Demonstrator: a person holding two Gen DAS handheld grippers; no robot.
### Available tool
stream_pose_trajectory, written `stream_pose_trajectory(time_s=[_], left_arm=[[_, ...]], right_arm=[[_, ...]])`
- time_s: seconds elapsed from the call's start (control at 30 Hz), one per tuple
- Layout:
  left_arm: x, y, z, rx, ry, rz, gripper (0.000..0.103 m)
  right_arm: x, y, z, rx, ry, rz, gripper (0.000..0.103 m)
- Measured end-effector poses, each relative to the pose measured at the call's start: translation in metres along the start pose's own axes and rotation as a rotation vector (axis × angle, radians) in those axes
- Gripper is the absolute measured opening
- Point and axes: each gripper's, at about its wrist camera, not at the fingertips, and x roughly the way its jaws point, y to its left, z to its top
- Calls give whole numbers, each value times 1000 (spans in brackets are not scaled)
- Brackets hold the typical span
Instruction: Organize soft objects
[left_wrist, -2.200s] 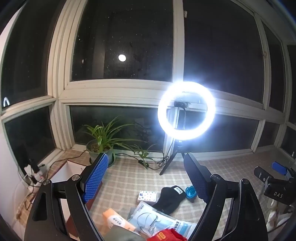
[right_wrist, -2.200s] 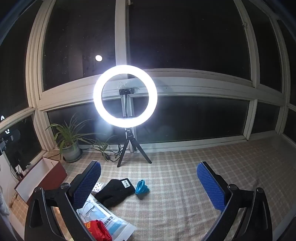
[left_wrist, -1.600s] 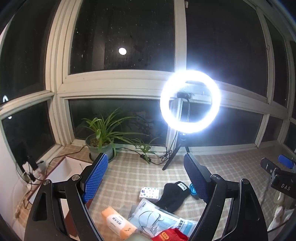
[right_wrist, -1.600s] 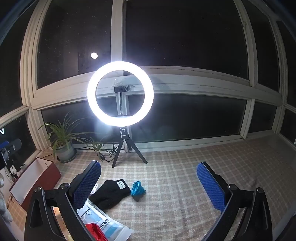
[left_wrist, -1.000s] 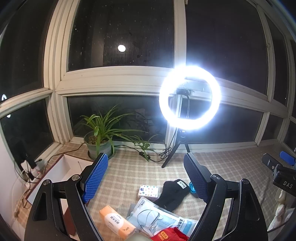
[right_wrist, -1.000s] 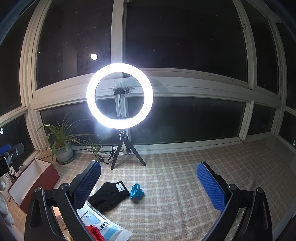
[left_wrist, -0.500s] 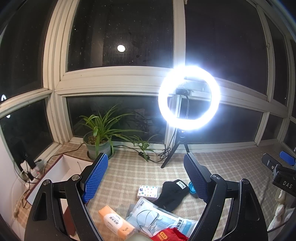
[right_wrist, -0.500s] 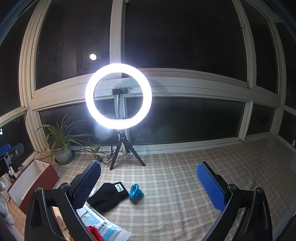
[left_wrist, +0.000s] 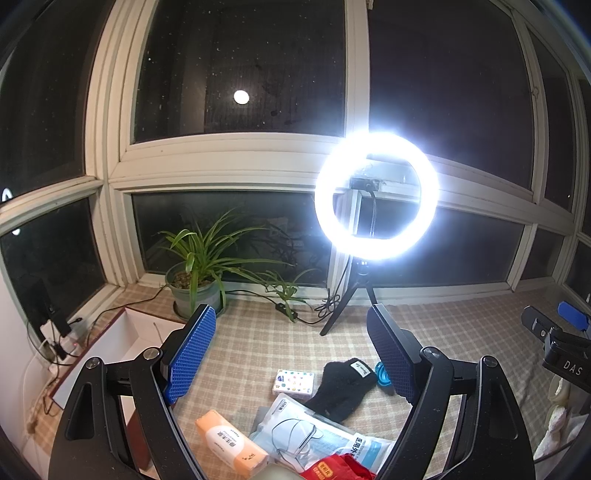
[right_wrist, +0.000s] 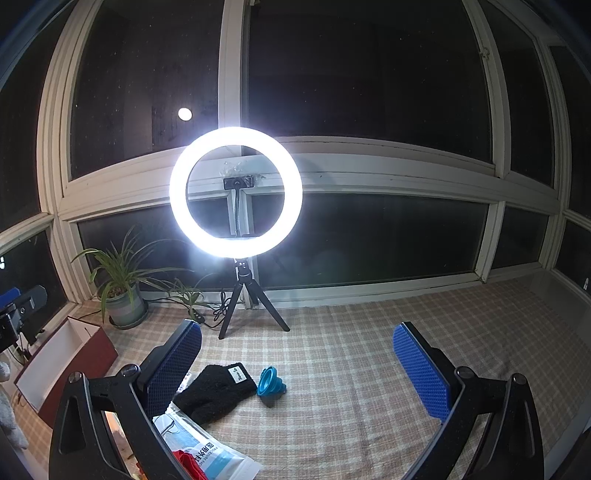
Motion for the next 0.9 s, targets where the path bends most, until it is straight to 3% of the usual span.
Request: stream_pose_trajectory(time_s=[0.9], left_arm=[[0, 1, -7, -5, 24, -7, 84]], right_arm=[[2, 3, -5, -5, 21, 7, 102]])
